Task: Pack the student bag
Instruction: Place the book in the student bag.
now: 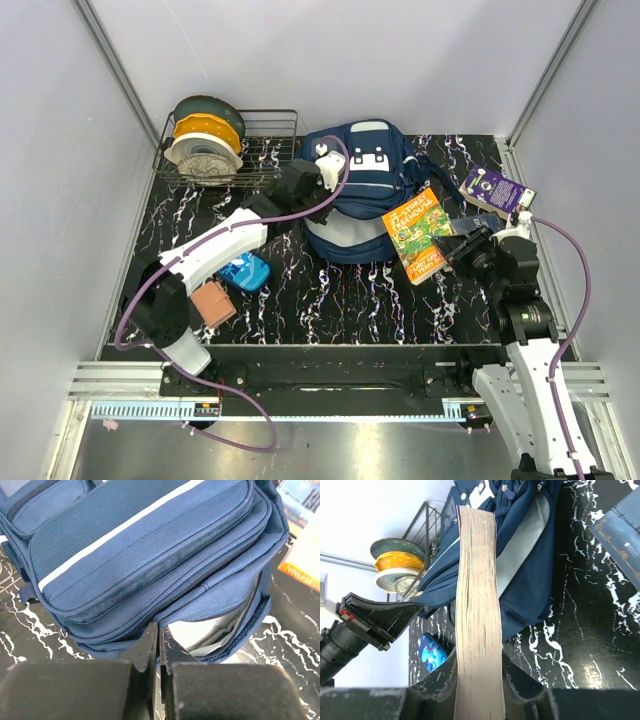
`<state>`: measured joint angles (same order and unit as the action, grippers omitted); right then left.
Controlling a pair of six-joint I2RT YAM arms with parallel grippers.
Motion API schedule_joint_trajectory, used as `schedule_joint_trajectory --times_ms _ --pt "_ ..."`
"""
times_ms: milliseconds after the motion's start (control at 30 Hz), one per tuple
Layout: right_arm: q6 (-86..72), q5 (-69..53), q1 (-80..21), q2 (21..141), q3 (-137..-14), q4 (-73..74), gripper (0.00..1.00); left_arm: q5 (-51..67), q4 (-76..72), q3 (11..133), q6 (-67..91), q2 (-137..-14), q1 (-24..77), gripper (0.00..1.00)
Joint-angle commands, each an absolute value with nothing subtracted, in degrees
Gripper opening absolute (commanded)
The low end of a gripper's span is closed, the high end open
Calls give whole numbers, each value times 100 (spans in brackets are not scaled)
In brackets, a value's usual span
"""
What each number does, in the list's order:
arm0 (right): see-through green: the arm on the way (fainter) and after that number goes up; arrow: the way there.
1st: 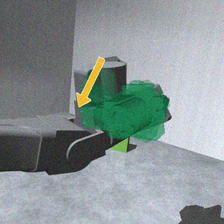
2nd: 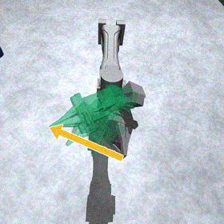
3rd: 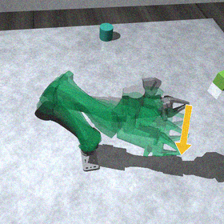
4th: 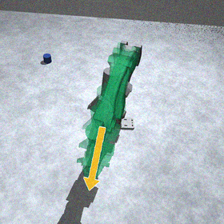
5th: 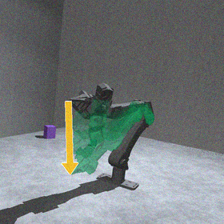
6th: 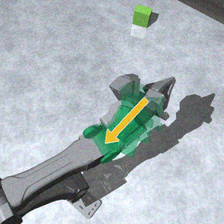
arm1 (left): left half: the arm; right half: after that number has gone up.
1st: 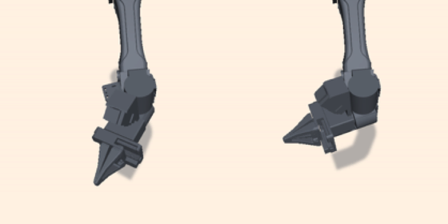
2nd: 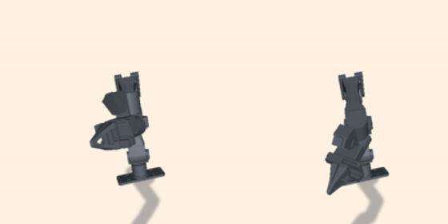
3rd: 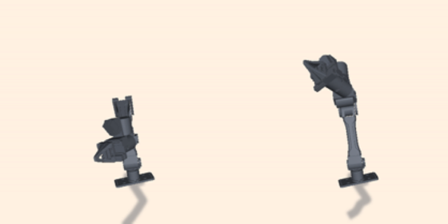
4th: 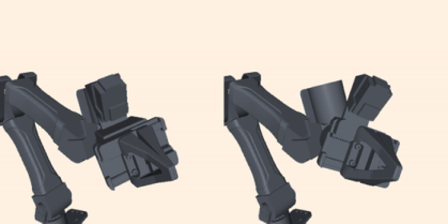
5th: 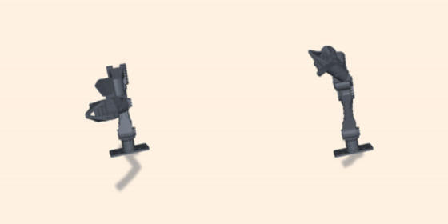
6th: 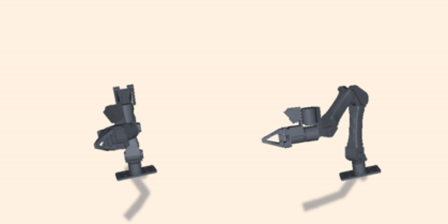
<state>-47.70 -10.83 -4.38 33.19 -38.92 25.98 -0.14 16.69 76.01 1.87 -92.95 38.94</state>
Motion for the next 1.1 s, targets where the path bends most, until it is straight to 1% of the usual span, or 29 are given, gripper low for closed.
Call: schedule_joint_trajectory --times_ms 0,233,367,667,1067 --pt "-5027 -1643 -431 3217 -4025 2030 0 -132 1020 8138 790 -9070 3894 0" --pt "-5054 -2039 -439 2980 -4052 1899 0 -141 1125 8472 896 -9167 3885 0" --pt "-4940 -2468 -439 2918 -4069 1872 0 -35 1081 8517 1019 -9106 3885 0" --pt "-5053 -3515 -439 3445 -3859 1003 0 246 993 8525 1143 -8956 3894 0" --pt "-5089 -3490 -431 3630 -3709 817 0 475 791 8236 1178 -8684 3894 0"
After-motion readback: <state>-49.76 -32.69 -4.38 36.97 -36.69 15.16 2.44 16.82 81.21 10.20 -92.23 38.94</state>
